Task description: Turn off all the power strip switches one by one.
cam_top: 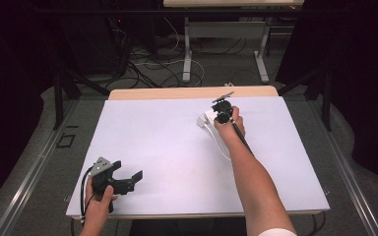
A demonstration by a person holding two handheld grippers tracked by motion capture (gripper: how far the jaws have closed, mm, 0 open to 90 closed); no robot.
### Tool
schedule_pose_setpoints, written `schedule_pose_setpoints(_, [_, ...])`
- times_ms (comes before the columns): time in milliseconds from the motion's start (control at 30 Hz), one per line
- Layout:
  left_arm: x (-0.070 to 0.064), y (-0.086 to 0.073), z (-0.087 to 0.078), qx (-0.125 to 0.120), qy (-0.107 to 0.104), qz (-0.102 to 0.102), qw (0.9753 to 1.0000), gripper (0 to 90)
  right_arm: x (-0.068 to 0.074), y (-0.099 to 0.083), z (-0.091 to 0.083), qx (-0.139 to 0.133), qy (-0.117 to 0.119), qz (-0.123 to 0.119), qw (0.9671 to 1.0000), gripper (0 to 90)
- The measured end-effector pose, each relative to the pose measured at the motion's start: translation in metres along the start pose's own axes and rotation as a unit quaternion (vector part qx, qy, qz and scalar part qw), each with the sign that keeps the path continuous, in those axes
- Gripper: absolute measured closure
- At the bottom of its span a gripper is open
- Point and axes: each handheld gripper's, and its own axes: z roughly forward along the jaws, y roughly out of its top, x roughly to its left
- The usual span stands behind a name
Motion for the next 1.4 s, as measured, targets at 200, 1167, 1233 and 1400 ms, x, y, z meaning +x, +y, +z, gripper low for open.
schedule_pose_setpoints(200, [-0.001,0.000,0.001,0.000,-0.001,0.002,1.0000,1.0,0.000,0.000,0.000,0.000,-0.002,-0.006,1.0000,90.0])
schedule_pose_setpoints(1167, [-0.001,-0.001,0.002,0.003,0.003,-0.002,1.0000,1.0,-0.005,0.011,0.001,-0.013,0.000,0.006,0.9999,90.0])
schedule_pose_setpoints(1233, [-0.001,-0.001,0.003,0.003,0.002,-0.002,1.0000,1.0,-0.005,0.012,0.002,-0.016,0.000,0.003,0.9999,90.0])
schedule_pose_setpoints(1400, [0.000,-0.001,0.003,0.003,0.005,-0.004,1.0000,1.0,-0.004,0.016,0.004,-0.015,0.003,0.005,0.9999,90.0])
